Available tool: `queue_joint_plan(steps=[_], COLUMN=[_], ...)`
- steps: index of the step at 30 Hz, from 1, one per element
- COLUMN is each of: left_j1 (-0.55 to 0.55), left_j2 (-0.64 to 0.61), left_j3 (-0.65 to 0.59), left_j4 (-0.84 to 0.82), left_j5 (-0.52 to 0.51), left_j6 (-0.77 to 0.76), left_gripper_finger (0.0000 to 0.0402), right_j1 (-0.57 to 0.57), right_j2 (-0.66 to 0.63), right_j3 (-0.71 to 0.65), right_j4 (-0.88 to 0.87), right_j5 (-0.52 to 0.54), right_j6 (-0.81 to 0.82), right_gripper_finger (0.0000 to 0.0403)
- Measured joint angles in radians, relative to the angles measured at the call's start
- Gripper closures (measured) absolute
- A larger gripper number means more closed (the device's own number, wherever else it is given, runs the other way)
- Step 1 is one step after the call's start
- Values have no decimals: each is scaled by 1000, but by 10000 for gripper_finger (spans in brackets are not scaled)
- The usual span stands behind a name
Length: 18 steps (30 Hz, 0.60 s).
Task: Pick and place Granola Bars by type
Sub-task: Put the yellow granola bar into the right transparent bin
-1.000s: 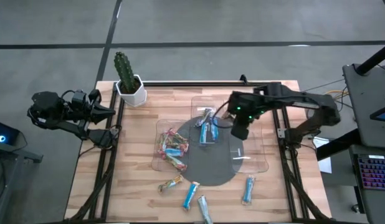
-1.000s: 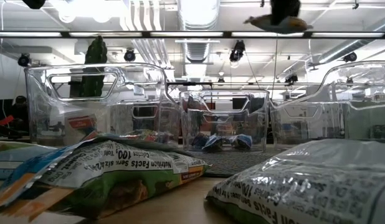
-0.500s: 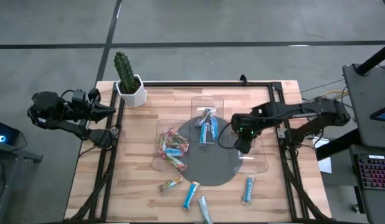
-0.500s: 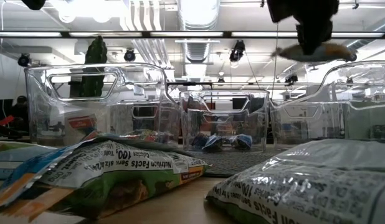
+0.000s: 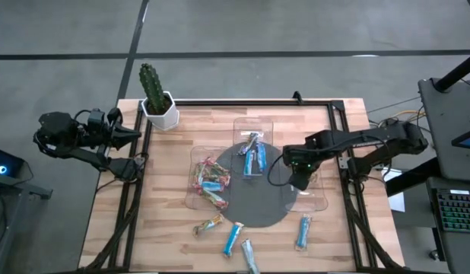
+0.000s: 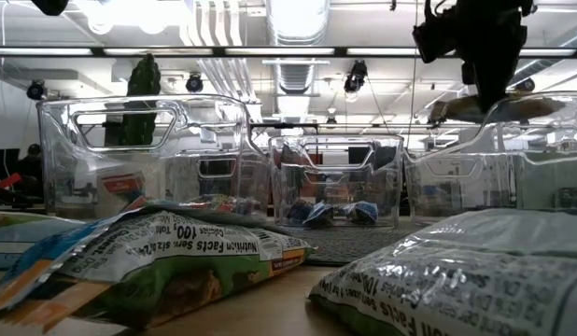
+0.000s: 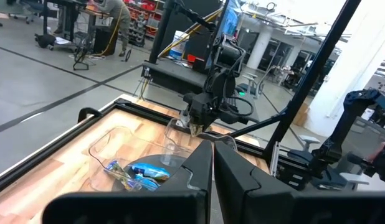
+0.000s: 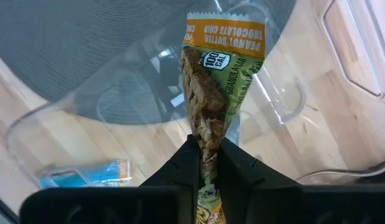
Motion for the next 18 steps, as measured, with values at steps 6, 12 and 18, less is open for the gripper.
queue_joint_plan(steps=[6, 12, 18], left_j1=[0, 0, 0], left_j2=[0, 0, 0], left_j3=[0, 0, 0], left_j4=[0, 0, 0], left_j5=[1, 2, 3], left_j6=[0, 0, -20], left_gripper_finger=[402, 402, 402], right_j1=[-1, -2, 10], right_j2=[0, 0, -3], right_j3=[-25, -43, 23], right_j4=[-3, -3, 2], right_j5=[4, 31, 31], right_j6=[-1, 22, -33], right_gripper_finger=[317, 245, 220])
